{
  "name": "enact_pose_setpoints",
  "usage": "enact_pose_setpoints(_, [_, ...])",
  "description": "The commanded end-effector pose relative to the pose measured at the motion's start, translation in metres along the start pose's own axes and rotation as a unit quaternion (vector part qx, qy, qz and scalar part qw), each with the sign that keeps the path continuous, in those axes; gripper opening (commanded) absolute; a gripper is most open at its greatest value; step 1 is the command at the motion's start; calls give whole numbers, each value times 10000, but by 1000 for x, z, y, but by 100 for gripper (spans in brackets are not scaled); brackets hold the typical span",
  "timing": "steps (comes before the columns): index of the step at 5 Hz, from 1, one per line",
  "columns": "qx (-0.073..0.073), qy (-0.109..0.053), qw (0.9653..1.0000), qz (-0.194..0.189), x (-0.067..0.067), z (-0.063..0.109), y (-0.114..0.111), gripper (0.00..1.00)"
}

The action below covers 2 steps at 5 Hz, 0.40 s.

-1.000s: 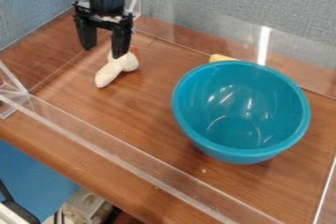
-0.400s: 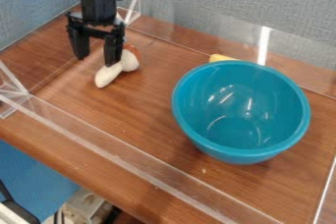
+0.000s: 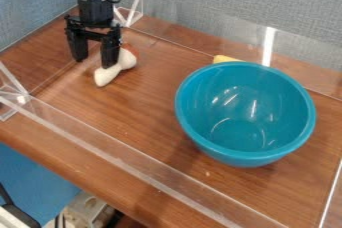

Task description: Put the mushroom in the blue bowl

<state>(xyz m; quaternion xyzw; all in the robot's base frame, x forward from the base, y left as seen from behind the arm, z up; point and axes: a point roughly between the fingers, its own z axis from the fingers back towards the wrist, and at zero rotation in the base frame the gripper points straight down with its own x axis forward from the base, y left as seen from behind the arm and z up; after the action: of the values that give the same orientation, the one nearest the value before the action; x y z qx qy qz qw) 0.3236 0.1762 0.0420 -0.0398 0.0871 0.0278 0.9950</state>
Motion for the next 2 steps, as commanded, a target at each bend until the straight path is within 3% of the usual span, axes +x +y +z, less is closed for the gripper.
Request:
enact_pose_setpoints(1, [96,-290,9995,-84,5,10,-2,100])
enact_pose_setpoints(2, [58,-282,9994,-203,7,0,-14,100])
